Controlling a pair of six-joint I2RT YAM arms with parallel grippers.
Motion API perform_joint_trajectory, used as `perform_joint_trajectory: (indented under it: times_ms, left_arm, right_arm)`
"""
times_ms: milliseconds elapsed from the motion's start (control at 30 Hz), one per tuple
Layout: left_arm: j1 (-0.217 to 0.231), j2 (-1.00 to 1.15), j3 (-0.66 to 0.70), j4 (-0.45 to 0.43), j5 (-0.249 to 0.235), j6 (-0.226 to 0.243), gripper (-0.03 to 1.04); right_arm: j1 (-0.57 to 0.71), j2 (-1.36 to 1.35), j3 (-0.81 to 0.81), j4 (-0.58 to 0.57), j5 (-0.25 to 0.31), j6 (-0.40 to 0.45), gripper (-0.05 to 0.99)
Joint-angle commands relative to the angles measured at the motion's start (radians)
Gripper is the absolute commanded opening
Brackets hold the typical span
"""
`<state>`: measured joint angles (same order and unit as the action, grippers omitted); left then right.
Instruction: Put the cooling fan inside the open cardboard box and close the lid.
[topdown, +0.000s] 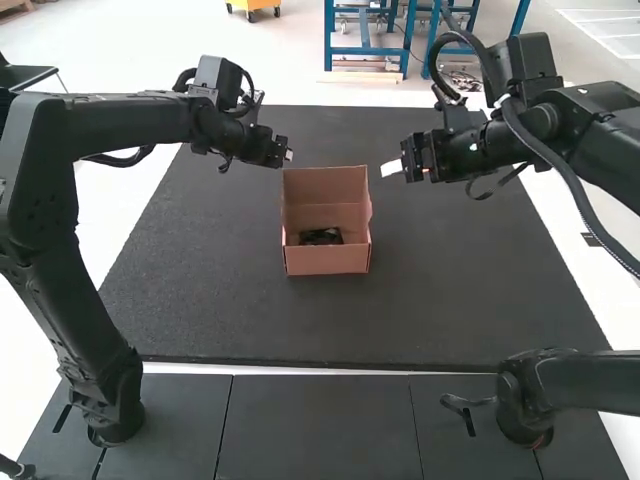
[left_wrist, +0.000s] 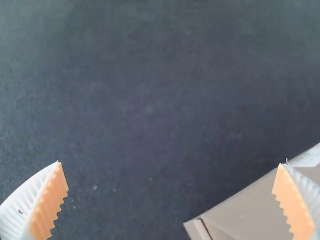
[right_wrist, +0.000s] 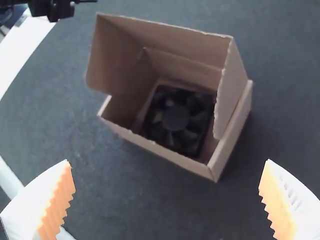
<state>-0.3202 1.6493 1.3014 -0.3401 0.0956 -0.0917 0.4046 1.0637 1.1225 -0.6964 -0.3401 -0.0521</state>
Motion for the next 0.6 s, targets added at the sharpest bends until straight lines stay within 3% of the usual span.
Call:
perform_joint_trajectory:
  times_ms: [0,167,567]
  left_arm:
    - [-0.04,-0.002,0.047,-0.011,0.047,-0.006,0.97]
    - [-0.068,0.0,0.041,-0.04,0.056,-0.003,0.97]
    - [-0.068,0.004,0.001,-0.074,0.058,0.006,0.97]
  right_arm:
    - [0.014,-0.015,-0.01,0.008,0.001,0.006,0.84]
    - [0.013,-0.015,-0.016,0.008,0.0,0.006,0.84]
    - [0.014,-0.011,-0.007,0.003,-0.005,0.003,0.84]
